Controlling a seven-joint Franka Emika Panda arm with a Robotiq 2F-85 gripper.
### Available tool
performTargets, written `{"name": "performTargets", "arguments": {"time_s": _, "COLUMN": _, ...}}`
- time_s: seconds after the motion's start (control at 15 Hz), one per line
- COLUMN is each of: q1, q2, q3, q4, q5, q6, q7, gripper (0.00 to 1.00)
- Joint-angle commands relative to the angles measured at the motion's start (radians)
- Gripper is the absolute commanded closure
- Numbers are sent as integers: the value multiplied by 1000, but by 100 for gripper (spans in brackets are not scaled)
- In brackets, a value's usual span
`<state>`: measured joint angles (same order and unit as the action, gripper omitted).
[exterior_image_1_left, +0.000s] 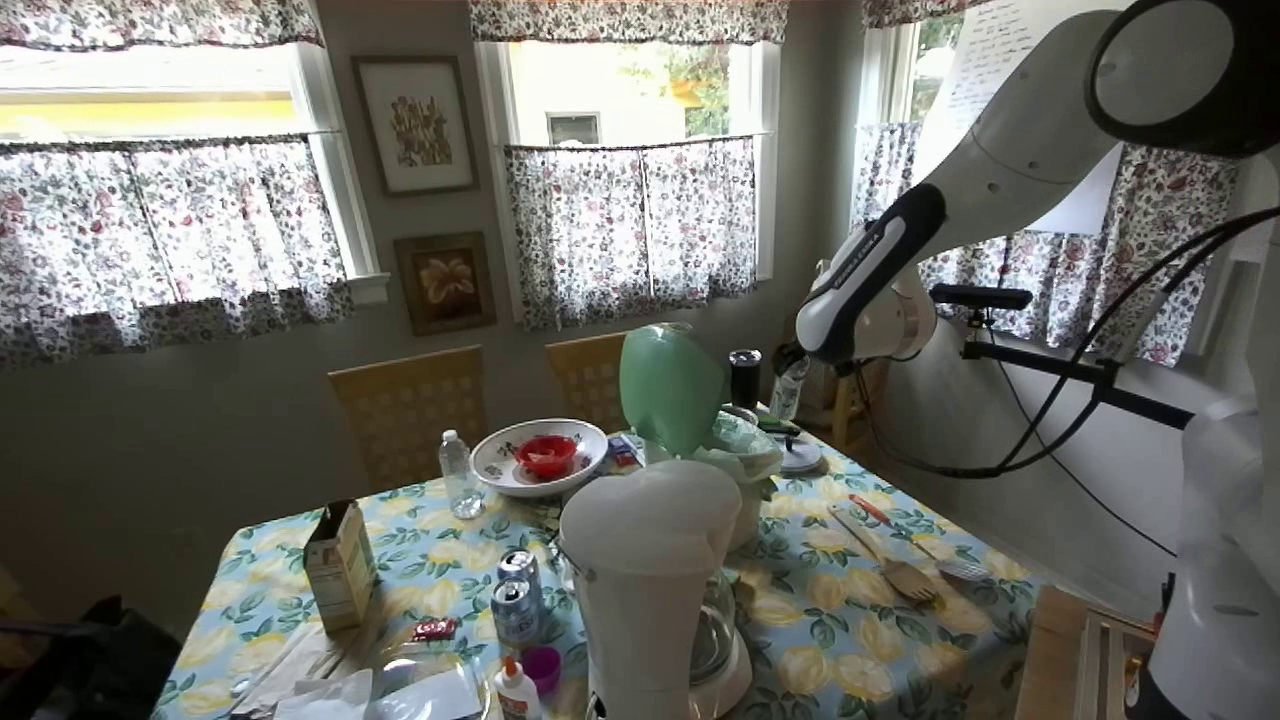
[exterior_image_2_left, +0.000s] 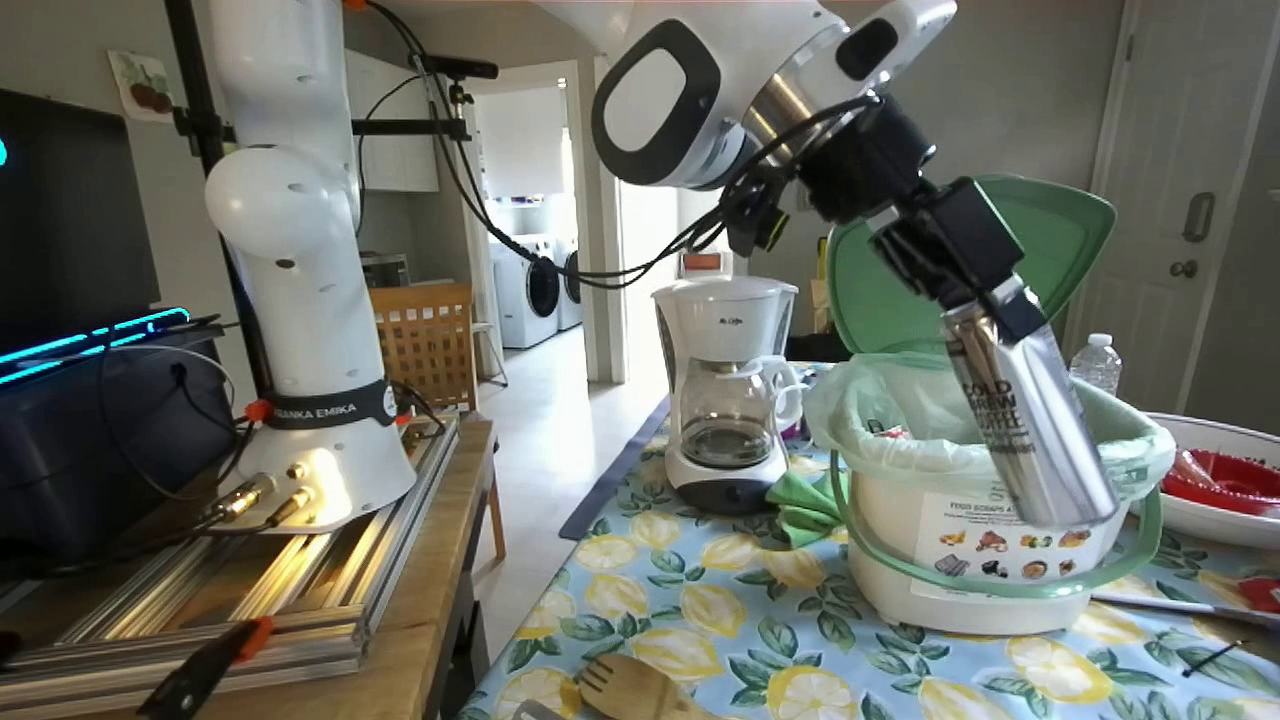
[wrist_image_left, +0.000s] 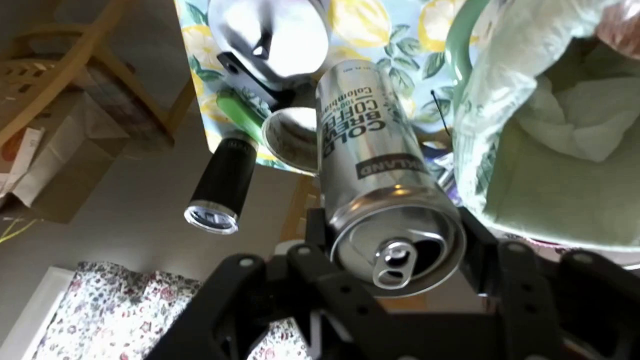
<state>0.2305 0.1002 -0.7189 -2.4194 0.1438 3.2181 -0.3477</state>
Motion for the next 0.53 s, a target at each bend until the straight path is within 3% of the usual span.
{"name": "performTargets", "arguments": {"time_s": 0.0, "q1": 11, "q2": -108, "q3": 44, "q4": -14, "q5": 14, "q6": 20, "q7": 2, "gripper": 62}}
{"name": "performTargets", "arguments": {"time_s": 0.07, "q1": 15, "q2": -127, "q3": 58, "q4": -10, "q5": 20, "q6": 12, "q7": 4, "gripper": 62}}
{"name": "performTargets", "arguments": {"time_s": 0.13, "q1": -120, "q2": -158, "q3": 196, "q4": -12, "q5": -70, "q6": -2, "q7": 89, "gripper": 62}}
{"name": "performTargets", "arguments": {"time_s": 0.2, "q1": -137, "q2": -172, "q3": 235, "q4": -12, "q5": -66, "q6": -9, "q7": 111, "gripper": 62}}
{"name": "performTargets", "arguments": {"time_s": 0.27, "q1": -25, "q2": -185, "q3": 166, "q4": -9, "q5": 36, "q6": -19, "q7": 54, "gripper": 62}}
{"name": "performTargets", "arguments": {"time_s": 0.47, "q1": 30, "q2": -202, "q3": 163, "q4": 3, "q5": 102, "q6": -42, "q7": 51, "gripper": 62}}
